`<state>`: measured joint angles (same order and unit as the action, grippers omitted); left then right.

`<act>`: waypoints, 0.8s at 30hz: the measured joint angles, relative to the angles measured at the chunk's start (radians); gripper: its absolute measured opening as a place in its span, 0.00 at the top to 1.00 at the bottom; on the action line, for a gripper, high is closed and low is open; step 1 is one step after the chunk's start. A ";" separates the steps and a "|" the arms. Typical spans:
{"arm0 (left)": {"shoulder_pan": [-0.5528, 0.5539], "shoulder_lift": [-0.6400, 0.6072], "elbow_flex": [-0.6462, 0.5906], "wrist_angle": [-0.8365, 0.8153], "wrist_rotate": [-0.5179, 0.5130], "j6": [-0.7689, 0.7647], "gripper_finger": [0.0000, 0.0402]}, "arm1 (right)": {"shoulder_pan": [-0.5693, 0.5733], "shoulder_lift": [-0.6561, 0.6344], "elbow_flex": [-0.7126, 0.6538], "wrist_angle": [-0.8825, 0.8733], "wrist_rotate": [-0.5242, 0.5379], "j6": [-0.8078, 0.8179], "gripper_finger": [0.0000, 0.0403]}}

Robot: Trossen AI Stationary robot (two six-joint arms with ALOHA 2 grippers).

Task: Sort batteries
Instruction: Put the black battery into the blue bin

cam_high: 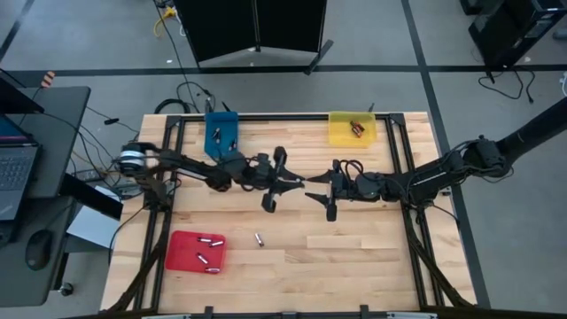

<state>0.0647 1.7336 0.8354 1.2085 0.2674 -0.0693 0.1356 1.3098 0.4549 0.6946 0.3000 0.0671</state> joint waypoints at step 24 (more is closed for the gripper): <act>0.555 -0.499 0.240 -1.884 -0.326 0.273 0.86 | -0.002 0.000 0.000 -0.091 -0.001 0.043 0.92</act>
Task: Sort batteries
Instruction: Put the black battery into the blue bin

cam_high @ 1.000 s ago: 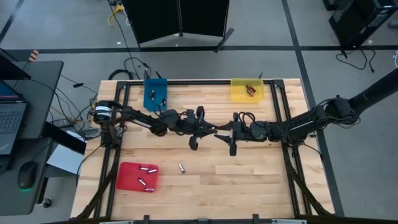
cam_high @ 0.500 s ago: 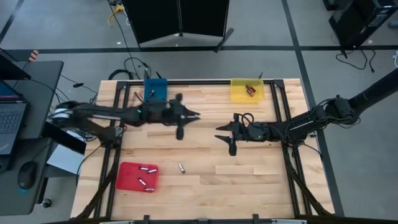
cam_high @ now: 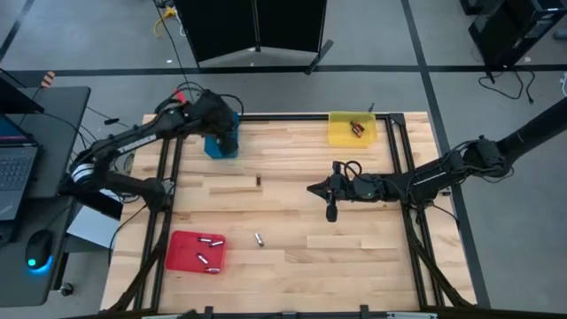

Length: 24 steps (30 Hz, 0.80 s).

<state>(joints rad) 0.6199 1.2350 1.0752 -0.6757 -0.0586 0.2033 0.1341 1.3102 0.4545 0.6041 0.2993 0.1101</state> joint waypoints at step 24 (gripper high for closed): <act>0.168 0.464 0.003 0.055 0.031 0.048 0.86 | 0.000 0.000 0.000 -0.033 0.000 -0.024 0.97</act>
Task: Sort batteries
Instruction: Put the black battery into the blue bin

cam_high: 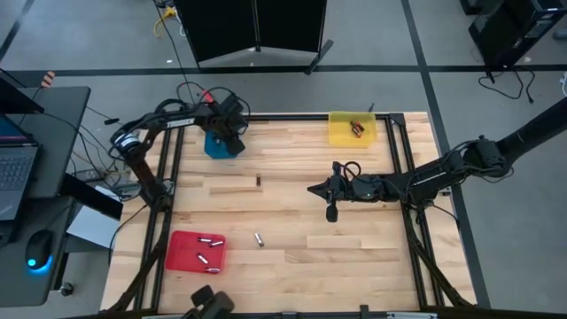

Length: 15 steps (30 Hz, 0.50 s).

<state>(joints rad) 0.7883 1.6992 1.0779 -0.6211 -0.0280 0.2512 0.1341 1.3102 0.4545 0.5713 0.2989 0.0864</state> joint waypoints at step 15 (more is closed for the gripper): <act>-0.002 0.061 0.000 -0.021 0.001 -0.027 0.80 | 0.000 0.000 0.000 -0.006 0.000 0.016 0.96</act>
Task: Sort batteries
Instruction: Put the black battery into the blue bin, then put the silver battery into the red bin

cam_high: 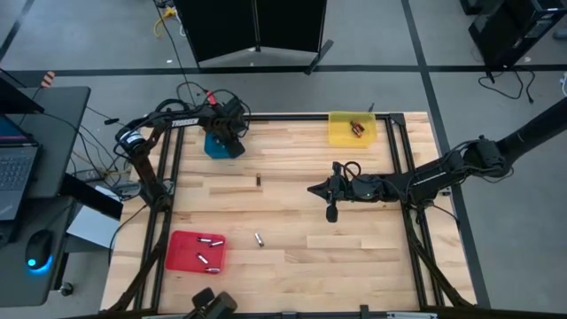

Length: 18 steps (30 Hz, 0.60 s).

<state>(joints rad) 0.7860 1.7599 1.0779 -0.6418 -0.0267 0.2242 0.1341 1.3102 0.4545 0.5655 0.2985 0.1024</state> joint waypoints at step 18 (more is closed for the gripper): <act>-0.099 -0.076 -0.002 0.009 -0.095 -0.038 0.69 | 0.000 0.000 0.000 0.000 0.000 0.000 0.92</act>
<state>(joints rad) 0.6872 1.6835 1.0762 -0.6325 -0.1215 0.1867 0.1341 1.3102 0.4545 0.5652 0.2981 0.1020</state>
